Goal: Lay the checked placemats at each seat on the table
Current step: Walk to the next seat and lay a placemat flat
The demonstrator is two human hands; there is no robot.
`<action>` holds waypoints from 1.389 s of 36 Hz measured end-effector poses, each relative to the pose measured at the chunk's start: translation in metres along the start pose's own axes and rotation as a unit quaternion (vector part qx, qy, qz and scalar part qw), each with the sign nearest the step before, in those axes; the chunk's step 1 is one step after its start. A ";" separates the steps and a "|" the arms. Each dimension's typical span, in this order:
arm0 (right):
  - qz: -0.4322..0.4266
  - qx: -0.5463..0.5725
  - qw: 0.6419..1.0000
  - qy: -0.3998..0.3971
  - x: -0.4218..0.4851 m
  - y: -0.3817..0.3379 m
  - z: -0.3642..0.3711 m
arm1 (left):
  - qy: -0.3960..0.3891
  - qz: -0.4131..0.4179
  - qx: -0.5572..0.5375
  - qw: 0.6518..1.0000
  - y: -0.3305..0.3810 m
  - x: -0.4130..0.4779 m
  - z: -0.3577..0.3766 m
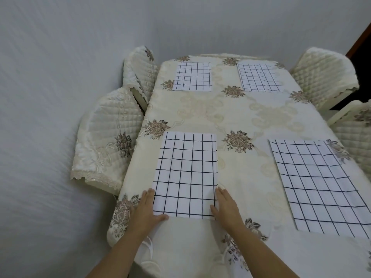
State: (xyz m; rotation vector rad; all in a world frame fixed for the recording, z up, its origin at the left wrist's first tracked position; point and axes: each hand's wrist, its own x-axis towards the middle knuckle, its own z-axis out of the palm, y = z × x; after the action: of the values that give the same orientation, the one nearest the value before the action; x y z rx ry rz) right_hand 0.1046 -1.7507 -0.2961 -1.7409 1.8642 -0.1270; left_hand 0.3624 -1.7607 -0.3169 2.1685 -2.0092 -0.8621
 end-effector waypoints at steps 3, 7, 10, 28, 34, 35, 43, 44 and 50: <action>0.008 0.016 1.000 -0.004 0.008 0.000 -0.003 | -0.002 0.002 0.001 1.000 0.003 0.007 -0.002; 0.017 0.027 0.999 -0.009 0.017 0.001 -0.006 | -0.005 0.004 0.002 1.000 0.007 0.016 -0.005; 0.022 0.037 0.999 -0.012 0.025 0.000 -0.009 | -0.004 0.006 0.001 1.000 0.008 0.023 -0.007; 0.038 0.088 0.995 -0.013 0.059 -0.006 -0.017 | -0.037 -0.002 0.024 0.999 0.015 0.054 -0.021; 0.008 0.072 0.996 0.053 0.061 -0.002 -0.014 | -0.066 0.022 0.024 0.997 0.017 0.059 -0.027; 0.005 0.072 0.996 0.057 0.061 -0.001 -0.014 | -0.066 0.026 0.020 0.997 0.017 0.058 -0.028; 0.007 0.084 0.994 0.066 0.058 -0.001 -0.014 | -0.101 0.030 0.081 0.991 0.020 0.061 -0.031; 0.009 0.085 0.994 0.066 0.058 -0.002 -0.015 | -0.105 0.028 0.091 0.990 0.021 0.061 -0.031; 0.014 0.077 0.995 0.058 0.057 -0.002 -0.018 | -0.115 0.006 0.134 0.984 0.027 0.060 -0.030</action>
State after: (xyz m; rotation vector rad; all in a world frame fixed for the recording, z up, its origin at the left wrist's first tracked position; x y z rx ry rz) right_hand 0.0990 -1.8097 -0.2996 -1.6321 1.9059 -0.3587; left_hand 0.3504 -1.8303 -0.3018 2.2779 -2.3706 -0.9280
